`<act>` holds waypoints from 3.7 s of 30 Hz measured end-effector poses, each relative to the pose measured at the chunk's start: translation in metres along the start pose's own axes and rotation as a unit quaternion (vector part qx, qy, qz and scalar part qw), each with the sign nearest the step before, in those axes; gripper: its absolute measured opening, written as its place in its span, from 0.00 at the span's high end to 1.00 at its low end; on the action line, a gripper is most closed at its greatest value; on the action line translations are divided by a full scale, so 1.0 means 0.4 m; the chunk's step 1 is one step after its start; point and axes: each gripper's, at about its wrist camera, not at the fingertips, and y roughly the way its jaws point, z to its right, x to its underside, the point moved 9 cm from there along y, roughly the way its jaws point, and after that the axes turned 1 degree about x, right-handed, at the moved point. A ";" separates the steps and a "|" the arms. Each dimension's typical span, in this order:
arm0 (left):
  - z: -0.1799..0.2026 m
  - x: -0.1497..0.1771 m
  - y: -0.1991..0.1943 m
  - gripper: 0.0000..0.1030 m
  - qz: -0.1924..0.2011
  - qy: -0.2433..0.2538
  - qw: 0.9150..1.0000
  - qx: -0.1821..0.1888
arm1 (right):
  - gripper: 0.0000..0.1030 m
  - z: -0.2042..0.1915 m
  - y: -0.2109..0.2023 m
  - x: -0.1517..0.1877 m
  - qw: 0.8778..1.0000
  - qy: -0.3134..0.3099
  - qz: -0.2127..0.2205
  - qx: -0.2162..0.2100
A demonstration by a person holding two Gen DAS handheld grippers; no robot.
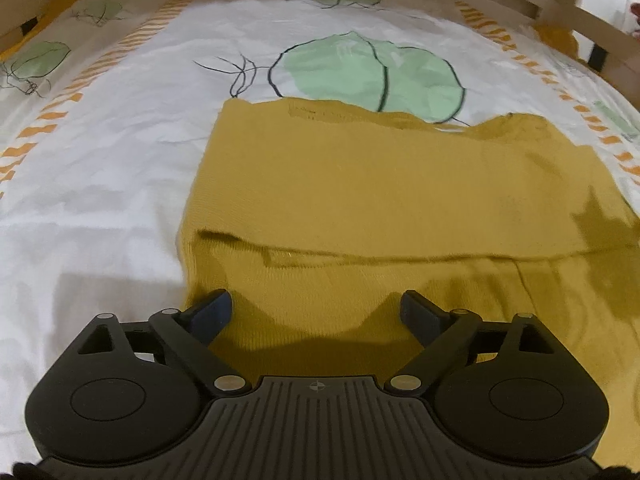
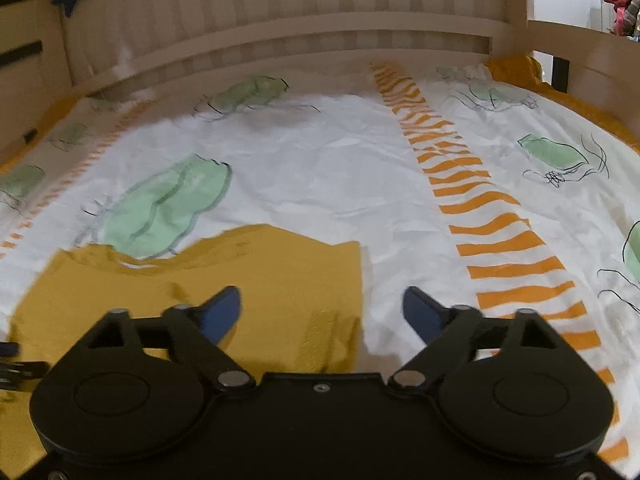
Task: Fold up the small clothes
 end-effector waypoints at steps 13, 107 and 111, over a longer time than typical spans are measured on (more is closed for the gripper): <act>-0.093 0.195 -0.296 0.34 0.059 -0.007 0.998 -0.029 | 0.01 -0.076 -0.309 0.162 0.998 -0.026 0.060 0.014; -0.148 0.383 -0.477 0.96 0.111 -0.143 0.981 0.070 | 0.88 0.005 -0.506 0.484 0.959 0.215 -0.056 -0.177; -0.145 0.326 -0.505 0.96 0.135 -0.155 0.976 0.079 | 0.89 -0.002 -0.511 0.427 0.954 0.232 -0.017 -0.189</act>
